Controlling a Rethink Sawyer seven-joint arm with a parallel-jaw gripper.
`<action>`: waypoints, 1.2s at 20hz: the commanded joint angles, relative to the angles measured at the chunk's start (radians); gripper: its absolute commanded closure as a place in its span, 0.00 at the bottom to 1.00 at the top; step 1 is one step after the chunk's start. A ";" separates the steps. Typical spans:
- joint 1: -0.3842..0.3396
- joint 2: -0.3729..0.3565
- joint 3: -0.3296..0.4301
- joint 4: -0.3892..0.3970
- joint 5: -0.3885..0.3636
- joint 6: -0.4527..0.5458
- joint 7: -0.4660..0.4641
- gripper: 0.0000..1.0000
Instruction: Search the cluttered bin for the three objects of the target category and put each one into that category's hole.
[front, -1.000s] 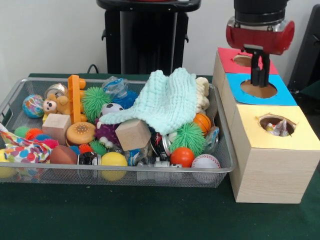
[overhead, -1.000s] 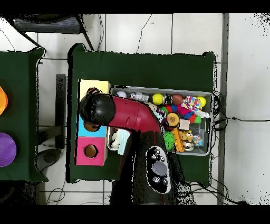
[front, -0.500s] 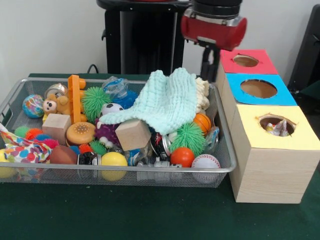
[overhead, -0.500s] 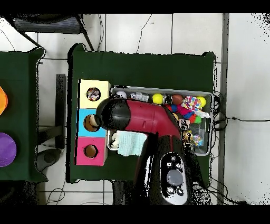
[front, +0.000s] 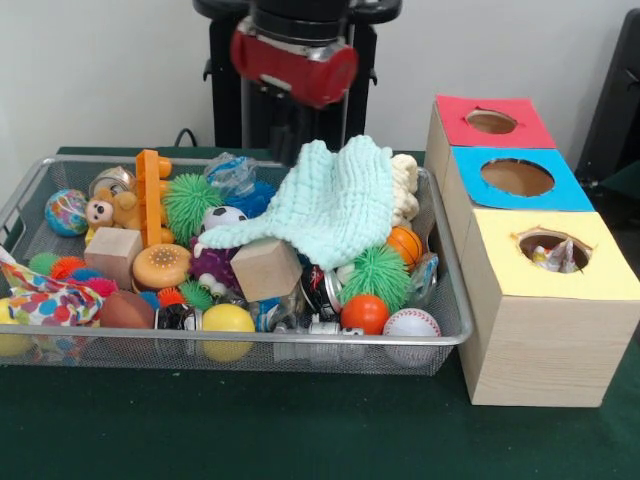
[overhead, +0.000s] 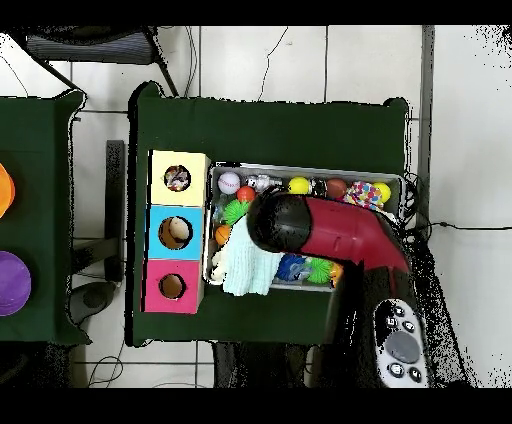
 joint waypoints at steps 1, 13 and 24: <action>-0.148 -0.008 0.101 -0.034 -0.125 0.021 -0.301 1.00; -0.398 0.148 0.370 -0.162 -0.152 -0.032 -0.371 0.00; -0.491 0.241 0.543 -0.081 -0.128 -0.131 -0.254 0.00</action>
